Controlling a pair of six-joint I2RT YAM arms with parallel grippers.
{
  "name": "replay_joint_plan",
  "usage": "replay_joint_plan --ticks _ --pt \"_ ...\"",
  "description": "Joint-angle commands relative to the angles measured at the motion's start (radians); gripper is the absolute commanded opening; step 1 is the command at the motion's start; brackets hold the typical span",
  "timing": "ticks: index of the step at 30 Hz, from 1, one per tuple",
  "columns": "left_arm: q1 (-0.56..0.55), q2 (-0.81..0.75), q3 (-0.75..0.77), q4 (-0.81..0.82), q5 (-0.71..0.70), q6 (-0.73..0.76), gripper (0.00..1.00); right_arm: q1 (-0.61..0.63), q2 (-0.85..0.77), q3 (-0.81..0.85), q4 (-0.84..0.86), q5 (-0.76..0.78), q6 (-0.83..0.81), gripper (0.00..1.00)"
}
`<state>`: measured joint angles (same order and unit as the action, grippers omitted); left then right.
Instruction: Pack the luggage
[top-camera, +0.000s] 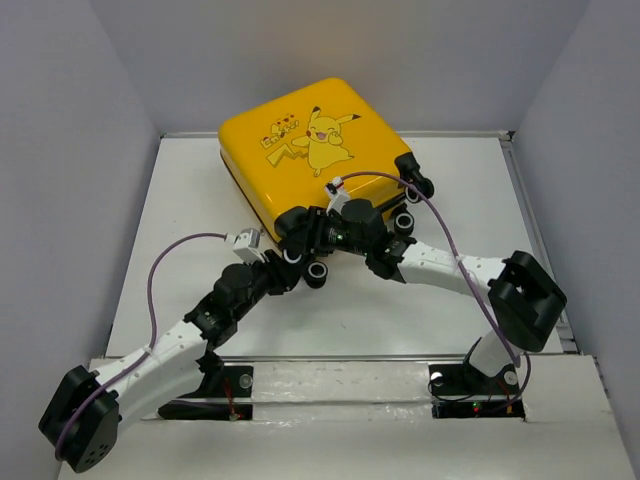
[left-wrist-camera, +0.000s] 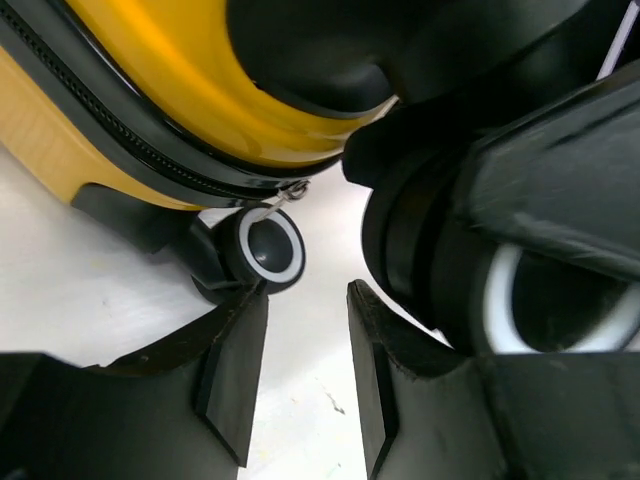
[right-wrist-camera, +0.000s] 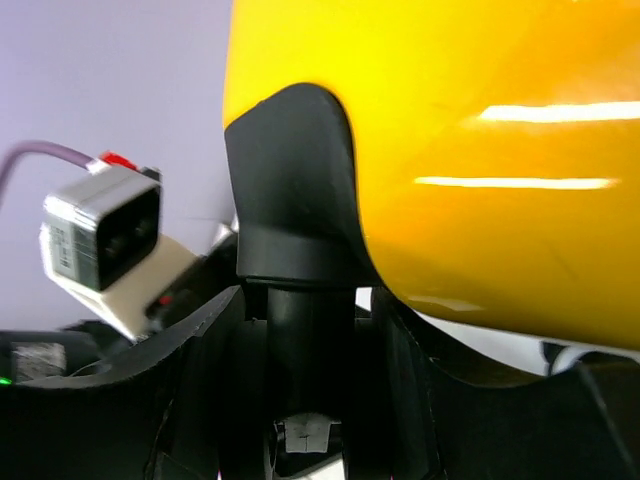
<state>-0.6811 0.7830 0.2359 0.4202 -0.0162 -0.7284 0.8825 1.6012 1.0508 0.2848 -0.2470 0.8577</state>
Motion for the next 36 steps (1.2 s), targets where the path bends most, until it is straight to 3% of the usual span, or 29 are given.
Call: replay_joint_plan --ticks 1,8,21,27,34,36 --pt "-0.04 0.032 -0.006 0.163 -0.137 0.04 0.49 0.039 0.002 0.014 0.513 -0.202 0.254 0.07" --pt "-0.06 0.035 -0.032 0.264 -0.297 0.049 0.56 0.049 0.037 0.063 0.608 -0.193 0.329 0.07" --pt "-0.149 0.16 -0.024 0.483 -0.481 0.066 0.55 0.15 0.187 0.255 0.715 -0.152 0.426 0.07" --pt "-0.187 0.176 0.02 0.435 -0.69 0.069 0.51 0.199 0.23 0.272 0.775 -0.169 0.471 0.07" --pt "-0.241 0.15 -0.006 0.321 -0.784 0.095 0.46 0.199 0.164 0.224 0.732 -0.158 0.402 0.07" --pt "-0.256 0.118 -0.05 0.275 -0.809 0.101 0.5 0.199 0.154 0.227 0.728 -0.155 0.397 0.07"
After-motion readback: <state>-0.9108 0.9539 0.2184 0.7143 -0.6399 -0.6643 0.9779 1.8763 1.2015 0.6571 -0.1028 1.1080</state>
